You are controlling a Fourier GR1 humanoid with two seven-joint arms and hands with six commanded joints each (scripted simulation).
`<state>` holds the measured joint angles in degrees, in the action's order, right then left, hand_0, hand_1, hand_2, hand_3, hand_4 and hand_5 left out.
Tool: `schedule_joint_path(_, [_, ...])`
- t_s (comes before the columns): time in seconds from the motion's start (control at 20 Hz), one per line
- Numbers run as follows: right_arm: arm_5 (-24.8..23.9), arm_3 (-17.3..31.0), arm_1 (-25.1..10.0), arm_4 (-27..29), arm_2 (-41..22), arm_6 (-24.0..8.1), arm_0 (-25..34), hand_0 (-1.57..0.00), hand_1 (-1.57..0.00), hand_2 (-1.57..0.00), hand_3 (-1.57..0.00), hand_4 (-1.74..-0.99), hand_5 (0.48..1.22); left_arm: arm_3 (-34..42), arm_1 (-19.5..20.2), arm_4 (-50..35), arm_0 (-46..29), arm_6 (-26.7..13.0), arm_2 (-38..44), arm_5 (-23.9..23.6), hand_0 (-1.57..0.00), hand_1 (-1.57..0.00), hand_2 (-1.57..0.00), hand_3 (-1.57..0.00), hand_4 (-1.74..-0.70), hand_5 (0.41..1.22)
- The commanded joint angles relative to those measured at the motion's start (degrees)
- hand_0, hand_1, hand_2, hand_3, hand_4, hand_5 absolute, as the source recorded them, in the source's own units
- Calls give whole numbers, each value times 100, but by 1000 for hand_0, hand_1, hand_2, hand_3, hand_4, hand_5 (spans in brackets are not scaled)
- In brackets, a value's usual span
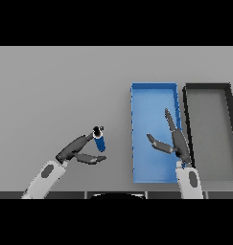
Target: Pick up the blue pipe and place it into the blue bin.
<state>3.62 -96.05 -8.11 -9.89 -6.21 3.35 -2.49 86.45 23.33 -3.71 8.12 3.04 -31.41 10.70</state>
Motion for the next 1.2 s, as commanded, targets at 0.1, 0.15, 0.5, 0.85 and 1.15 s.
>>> schedule_joint_path(0.1, [16,82,-15,23,33,-130,83,1,1,1,1,-1202,549,-462,-327,-29,232,15,54,-42,1,1,1,1,-1138,497])
schedule_joint_path(0.15, [18,60,-7,50,45,-92,33,1,1,1,1,-1201,548,-597,-382,89,301,106,30,-95,1,1,1,1,-1120,494])
schedule_joint_path(0.5, [-41,110,-20,-78,17,-58,15,1,1,1,1,-1188,556,-1032,-945,-248,419,399,122,-6,1,-118,-269,-202,-1217,635])
schedule_joint_path(0.85, [-59,88,-19,-100,14,-40,-17,1,1,1,1,-1179,561,-898,-1159,-404,329,463,59,-10,-1099,-1190,-1246,-1196,-1588,1078])
schedule_joint_path(1.15, [-34,147,-59,-92,39,-88,14,1,1,1,1,-1171,558,-783,-1195,-32,252,770,-157,-284,-1447,-1471,-1486,-1468,-1512,1183])
